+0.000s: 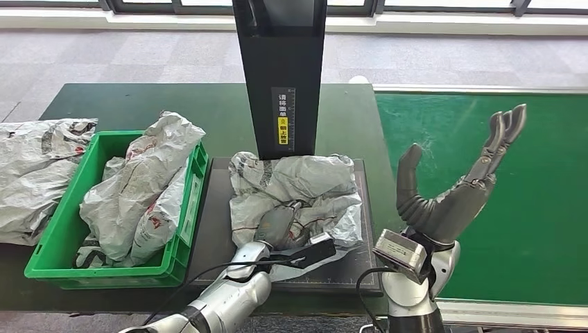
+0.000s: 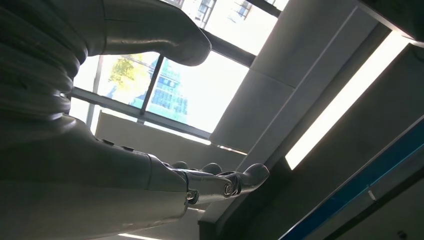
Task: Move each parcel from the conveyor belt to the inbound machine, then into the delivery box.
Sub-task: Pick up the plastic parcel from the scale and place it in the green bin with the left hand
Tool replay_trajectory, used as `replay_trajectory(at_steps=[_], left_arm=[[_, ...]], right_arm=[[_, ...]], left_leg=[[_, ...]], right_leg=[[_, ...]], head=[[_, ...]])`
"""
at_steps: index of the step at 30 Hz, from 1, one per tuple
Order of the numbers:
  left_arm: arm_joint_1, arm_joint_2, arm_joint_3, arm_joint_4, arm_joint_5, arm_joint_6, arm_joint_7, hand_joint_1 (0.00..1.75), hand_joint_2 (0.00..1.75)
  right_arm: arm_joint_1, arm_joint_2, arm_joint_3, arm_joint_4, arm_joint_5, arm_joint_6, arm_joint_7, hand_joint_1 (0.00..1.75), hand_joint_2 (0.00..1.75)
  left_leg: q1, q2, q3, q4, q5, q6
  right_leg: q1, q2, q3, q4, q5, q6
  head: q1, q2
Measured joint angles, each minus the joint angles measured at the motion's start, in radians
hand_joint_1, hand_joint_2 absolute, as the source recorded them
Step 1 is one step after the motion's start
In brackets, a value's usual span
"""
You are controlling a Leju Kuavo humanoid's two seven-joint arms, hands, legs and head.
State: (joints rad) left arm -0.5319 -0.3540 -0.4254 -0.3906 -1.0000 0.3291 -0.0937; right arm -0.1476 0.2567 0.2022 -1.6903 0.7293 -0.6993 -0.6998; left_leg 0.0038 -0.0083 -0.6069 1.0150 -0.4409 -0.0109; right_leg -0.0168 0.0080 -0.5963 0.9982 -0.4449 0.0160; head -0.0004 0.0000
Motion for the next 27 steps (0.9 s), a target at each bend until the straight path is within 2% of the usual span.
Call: replay_trajectory(at_steps=[10, 16, 18, 23, 27], left_arm=[[-0.015, 0.0, -0.011, 0.01, -0.065, -0.049, 0.037, 1.75, 1.75], [-0.016, 0.0, -0.019, 0.01, -0.102, -0.047, 0.073, 1.75, 1.75], [-0.013, 0.0, -0.021, 0.01, -0.136, -0.003, 0.111, 1.75, 1.75], [0.003, 0.008, -0.023, 0.009, -0.235, 0.214, 0.244, 1.75, 1.75], [0.008, 0.019, -0.022, 0.008, -0.247, 0.251, 0.257, 1.75, 1.75]], right_arm=[[0.004, -0.003, 0.001, 0.0, -0.034, 0.0, -0.001, 0.0, 1.75], [0.005, -0.003, 0.002, 0.0, -0.038, 0.0, -0.001, 0.0, 1.75], [0.009, -0.003, 0.002, 0.0, -0.036, 0.0, -0.001, 0.0, 1.75], [0.026, -0.006, 0.003, 0.0, -0.026, 0.0, -0.001, 0.0, 1.75], [0.031, -0.006, 0.003, 0.0, -0.022, 0.0, -0.001, 0.0, 1.75]], left_leg=[[0.0, 0.0, 0.007, 0.0, -0.001, 0.001], [0.0, 0.0, 0.01, 0.0, -0.001, 0.001], [0.0, 0.0, 0.011, 0.0, -0.001, 0.001], [0.0, 0.001, 0.01, 0.0, -0.001, 0.001], [0.0, 0.001, 0.008, 0.0, -0.001, 0.0]], right_leg=[[0.0, -0.001, 0.008, 0.0, -0.001, 0.0], [0.0, -0.001, 0.011, 0.0, -0.001, 0.0], [0.0, -0.001, 0.011, 0.0, -0.001, 0.0], [0.0, 0.0, 0.009, 0.0, -0.001, 0.0], [0.0, 0.0, 0.008, 0.0, -0.001, 0.0]], head=[[0.0, 0.0], [0.0, 0.0], [0.0, 0.0], [0.0, 0.0], [0.0, 0.0]])
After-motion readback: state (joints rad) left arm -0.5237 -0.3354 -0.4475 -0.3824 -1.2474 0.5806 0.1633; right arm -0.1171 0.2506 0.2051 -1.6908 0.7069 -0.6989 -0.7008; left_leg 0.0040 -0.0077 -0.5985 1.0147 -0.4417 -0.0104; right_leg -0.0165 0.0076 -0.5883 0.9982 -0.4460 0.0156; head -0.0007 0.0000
